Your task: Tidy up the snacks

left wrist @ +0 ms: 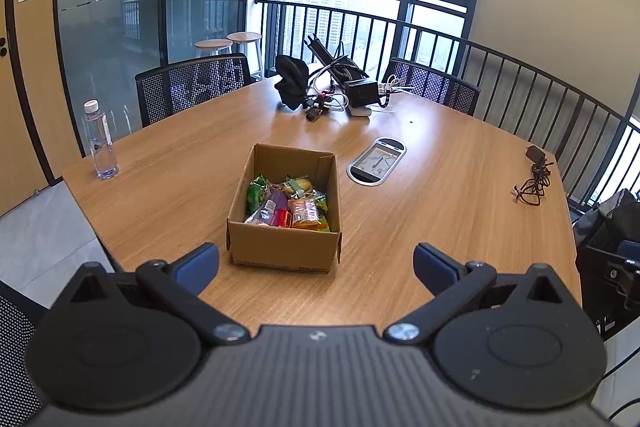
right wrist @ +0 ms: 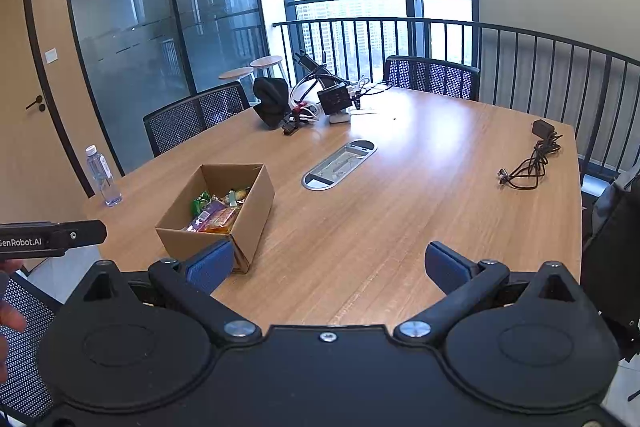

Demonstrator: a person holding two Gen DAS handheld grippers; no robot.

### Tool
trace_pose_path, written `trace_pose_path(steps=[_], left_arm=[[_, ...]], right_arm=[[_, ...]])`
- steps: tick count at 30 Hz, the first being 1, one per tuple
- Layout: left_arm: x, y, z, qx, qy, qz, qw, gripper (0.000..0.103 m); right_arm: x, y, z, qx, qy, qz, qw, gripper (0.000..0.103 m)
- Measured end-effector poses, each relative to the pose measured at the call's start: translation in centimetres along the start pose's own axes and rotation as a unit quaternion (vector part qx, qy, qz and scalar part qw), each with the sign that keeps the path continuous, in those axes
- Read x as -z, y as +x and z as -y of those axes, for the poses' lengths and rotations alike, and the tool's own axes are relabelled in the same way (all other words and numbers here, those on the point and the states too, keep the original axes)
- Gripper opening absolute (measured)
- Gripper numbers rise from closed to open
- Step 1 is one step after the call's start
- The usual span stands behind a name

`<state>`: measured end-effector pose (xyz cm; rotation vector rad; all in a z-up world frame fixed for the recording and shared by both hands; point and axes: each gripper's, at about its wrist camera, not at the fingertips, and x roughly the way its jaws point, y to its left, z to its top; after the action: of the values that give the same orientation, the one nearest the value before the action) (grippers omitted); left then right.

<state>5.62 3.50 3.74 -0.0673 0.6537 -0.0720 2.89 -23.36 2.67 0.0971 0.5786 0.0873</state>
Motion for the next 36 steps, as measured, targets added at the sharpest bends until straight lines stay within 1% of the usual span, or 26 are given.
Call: trace_pose_path(steps=[27,36], left_arm=[[0.38,-0.1,0.1,-0.007,-0.006,-0.002,1.0,0.103],[0.43,-0.2,0.31,-0.015,-0.005,0.0,0.9999,0.103]], right_arm=[[0.07,-0.04,-0.08,-0.006,-0.004,-0.005,1.0,0.103],[-0.09,0.16,0.06,-0.009,-0.006,-0.006,1.0,0.103]])
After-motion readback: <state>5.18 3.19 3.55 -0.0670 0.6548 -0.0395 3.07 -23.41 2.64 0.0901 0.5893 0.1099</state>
